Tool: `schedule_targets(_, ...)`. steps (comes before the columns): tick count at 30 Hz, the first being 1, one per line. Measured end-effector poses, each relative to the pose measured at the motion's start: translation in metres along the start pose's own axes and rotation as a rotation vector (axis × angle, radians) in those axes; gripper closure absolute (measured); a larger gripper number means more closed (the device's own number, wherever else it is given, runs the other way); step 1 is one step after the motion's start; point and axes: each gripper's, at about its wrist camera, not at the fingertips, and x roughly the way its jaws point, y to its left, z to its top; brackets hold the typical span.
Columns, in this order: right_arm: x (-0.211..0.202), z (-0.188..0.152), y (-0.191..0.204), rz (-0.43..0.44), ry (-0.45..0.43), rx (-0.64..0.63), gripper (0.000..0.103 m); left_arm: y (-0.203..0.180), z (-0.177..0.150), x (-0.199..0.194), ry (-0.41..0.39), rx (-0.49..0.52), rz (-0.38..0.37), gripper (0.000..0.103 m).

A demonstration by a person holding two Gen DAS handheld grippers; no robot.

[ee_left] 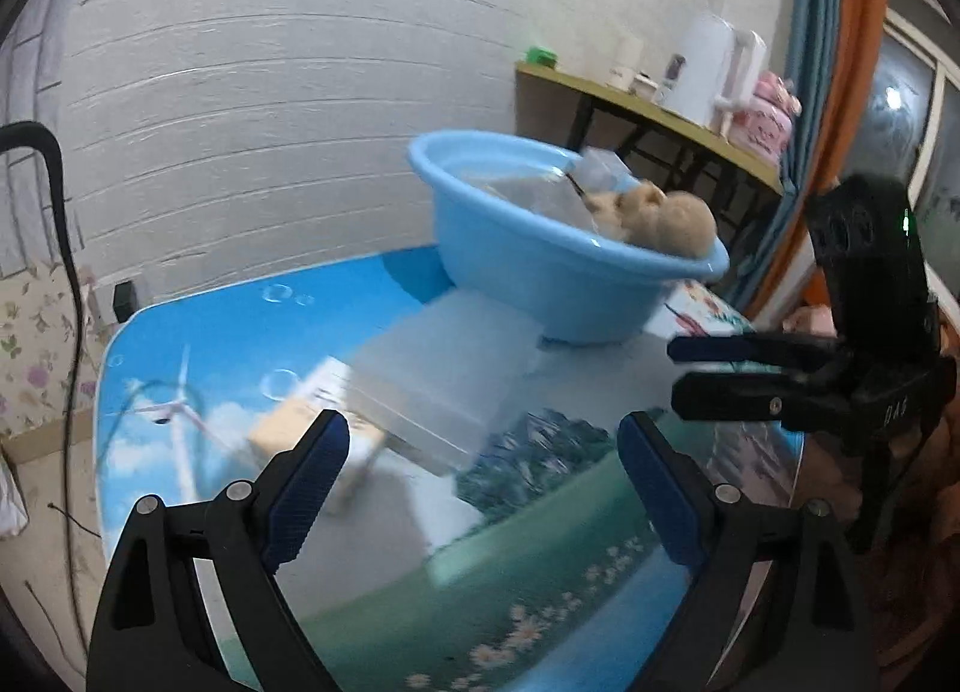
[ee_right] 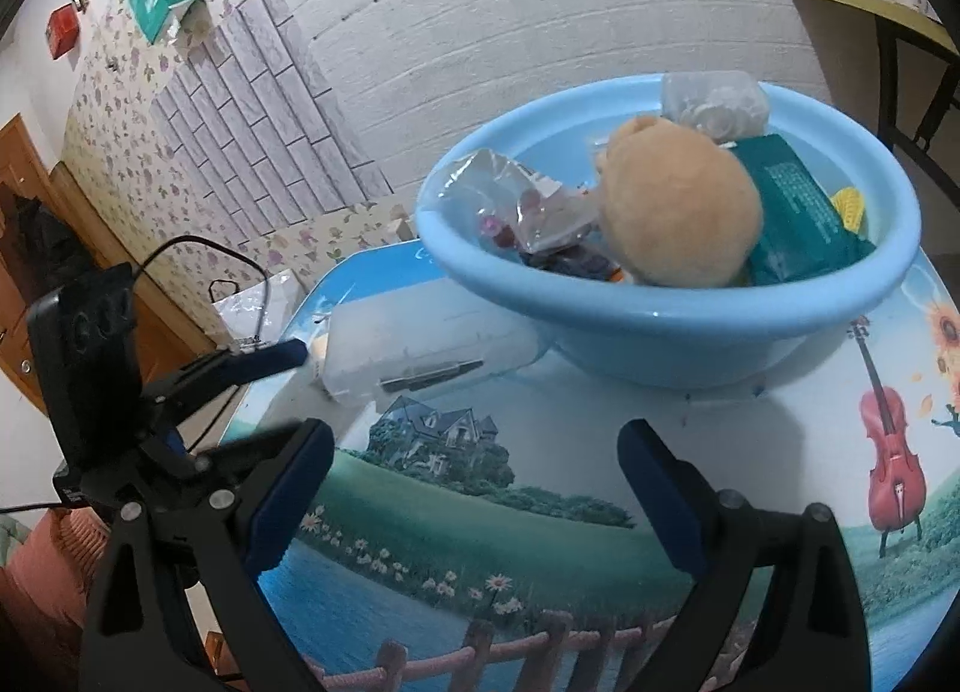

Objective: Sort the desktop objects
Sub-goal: 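Move the left tool to the Face tissue pack while the right tool approaches the clear case, then grasp the Face tissue pack with the left tool while the right tool grasps the clear case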

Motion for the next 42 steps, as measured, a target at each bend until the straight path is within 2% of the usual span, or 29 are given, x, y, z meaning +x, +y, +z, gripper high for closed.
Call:
schedule_targets(3,0.009,0.005,0.005,0.012,0.029,0.030,0.005,0.011,0.001,-0.005,-0.010,-0.004,0.037,0.012)
schedule_targets(8,0.026,0.016,0.021,-0.014,0.040,0.078,0.005,0.027,-0.004,-0.003,0.027,0.034,0.150,0.012)
schedule_targets(13,0.046,0.024,0.036,-0.042,0.062,0.127,0.005,0.034,-0.002,0.014,0.122,0.123,0.186,0.012)
schedule_targets(16,0.059,0.027,0.044,-0.060,0.080,0.154,0.005,0.038,0.000,0.033,0.203,0.197,0.244,0.012)
schedule_targets(18,0.066,0.029,0.048,-0.082,0.085,0.175,0.005,0.041,0.001,0.043,0.246,0.217,0.239,0.012)
schedule_targets(19,0.069,0.029,0.049,-0.089,0.088,0.187,0.005,0.044,0.003,0.044,0.245,0.207,0.205,0.016)
schedule_targets(20,0.072,0.030,0.051,-0.096,0.093,0.202,0.004,0.045,0.005,0.044,0.242,0.205,0.181,0.028)
schedule_targets(22,0.077,0.032,0.051,-0.104,0.104,0.241,0.002,0.050,0.008,0.046,0.249,0.198,0.142,0.044)
schedule_targets(23,0.079,0.033,0.051,-0.107,0.107,0.267,0.002,0.052,0.010,0.046,0.243,0.189,0.129,0.049)
schedule_targets(28,0.086,0.035,0.045,-0.160,0.110,0.364,0.001,0.053,0.008,0.045,0.247,0.231,0.125,0.052)
schedule_targets(30,0.090,0.035,0.039,-0.170,0.116,0.440,0.001,0.053,0.006,0.043,0.245,0.243,0.123,0.053)
schedule_targets(34,0.100,0.038,0.034,-0.192,0.128,0.543,0.001,0.056,0.001,0.037,0.238,0.232,0.118,0.054)
schedule_targets(38,0.114,0.044,0.033,-0.242,0.159,0.567,0.001,0.051,0.001,0.039,0.234,0.236,0.125,0.054)
schedule_targets(42,0.122,0.049,0.036,-0.294,0.174,0.533,0.000,0.049,0.002,0.040,0.237,0.237,0.133,0.055)
